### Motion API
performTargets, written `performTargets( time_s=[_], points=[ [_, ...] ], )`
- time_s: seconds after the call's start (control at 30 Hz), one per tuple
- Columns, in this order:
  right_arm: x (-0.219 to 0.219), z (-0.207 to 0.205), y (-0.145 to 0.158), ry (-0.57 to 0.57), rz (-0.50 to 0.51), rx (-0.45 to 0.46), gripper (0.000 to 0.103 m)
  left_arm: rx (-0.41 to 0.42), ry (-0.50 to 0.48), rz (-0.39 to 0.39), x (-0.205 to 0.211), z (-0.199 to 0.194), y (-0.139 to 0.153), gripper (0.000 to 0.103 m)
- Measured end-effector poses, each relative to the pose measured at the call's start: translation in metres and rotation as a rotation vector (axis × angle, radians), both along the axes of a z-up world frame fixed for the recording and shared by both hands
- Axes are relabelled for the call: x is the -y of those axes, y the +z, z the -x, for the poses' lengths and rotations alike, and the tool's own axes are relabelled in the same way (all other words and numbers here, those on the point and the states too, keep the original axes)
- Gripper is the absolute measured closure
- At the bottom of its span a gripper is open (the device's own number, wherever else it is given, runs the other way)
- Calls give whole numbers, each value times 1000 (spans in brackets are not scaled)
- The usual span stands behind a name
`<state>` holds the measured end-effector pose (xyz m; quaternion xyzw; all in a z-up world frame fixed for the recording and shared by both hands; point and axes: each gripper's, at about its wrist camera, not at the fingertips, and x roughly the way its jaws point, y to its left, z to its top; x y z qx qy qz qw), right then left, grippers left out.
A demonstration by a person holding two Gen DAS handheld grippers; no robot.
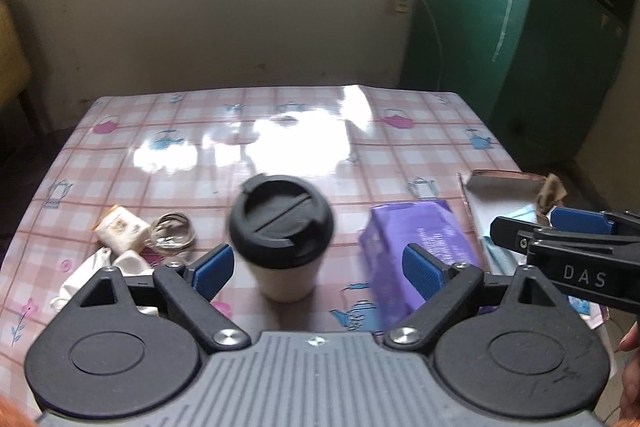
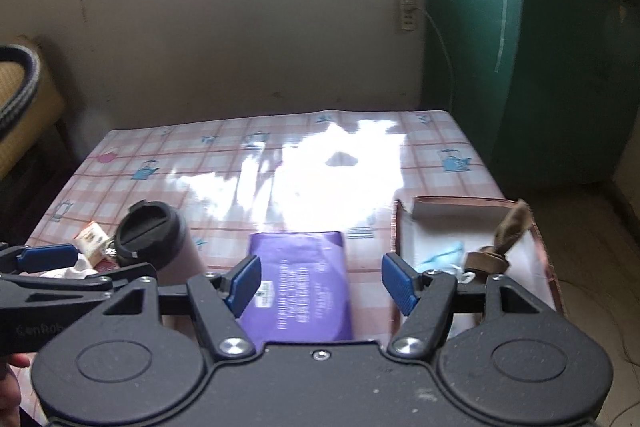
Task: Organize soft objects
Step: 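Move both open tools back over the table pile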
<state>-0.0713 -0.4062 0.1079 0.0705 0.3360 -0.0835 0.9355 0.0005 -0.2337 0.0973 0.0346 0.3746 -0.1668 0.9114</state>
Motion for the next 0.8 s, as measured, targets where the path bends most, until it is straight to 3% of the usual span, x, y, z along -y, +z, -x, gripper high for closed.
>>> performTargets(
  time_s=[0.8],
  points=[
    [-95, -43, -5, 193, 3, -17, 24, -20, 190, 10, -91, -13, -12, 9]
  ],
)
